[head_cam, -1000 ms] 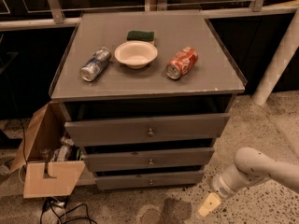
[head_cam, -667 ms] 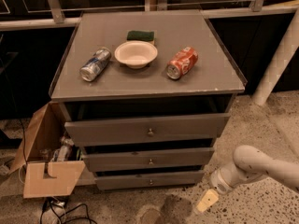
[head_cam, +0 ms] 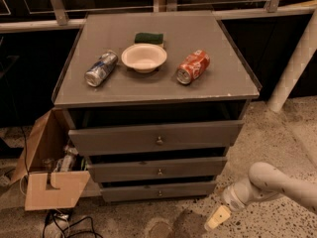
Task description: Open bottom drawer
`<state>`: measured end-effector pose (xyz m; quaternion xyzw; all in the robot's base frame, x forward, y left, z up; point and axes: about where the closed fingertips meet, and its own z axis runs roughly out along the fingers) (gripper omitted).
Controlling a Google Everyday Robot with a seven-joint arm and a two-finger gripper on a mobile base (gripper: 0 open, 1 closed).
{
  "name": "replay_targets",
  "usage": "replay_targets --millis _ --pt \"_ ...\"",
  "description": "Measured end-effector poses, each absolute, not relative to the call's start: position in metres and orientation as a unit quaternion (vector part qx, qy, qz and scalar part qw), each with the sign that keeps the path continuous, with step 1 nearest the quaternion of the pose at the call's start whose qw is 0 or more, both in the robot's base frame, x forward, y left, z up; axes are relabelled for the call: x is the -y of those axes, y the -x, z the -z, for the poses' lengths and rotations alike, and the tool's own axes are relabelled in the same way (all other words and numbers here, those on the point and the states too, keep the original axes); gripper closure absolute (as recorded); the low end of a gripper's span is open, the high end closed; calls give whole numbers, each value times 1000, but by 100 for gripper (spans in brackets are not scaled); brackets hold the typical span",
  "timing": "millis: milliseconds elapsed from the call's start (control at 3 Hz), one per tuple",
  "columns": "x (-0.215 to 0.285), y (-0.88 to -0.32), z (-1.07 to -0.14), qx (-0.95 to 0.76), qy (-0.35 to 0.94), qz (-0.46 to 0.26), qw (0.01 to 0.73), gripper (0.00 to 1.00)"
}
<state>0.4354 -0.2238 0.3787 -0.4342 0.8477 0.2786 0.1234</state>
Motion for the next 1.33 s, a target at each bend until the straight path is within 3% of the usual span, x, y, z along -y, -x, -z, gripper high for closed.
replay_targets --millis 1333 --pt "199 -455 -303 -839 437 -295 135 0"
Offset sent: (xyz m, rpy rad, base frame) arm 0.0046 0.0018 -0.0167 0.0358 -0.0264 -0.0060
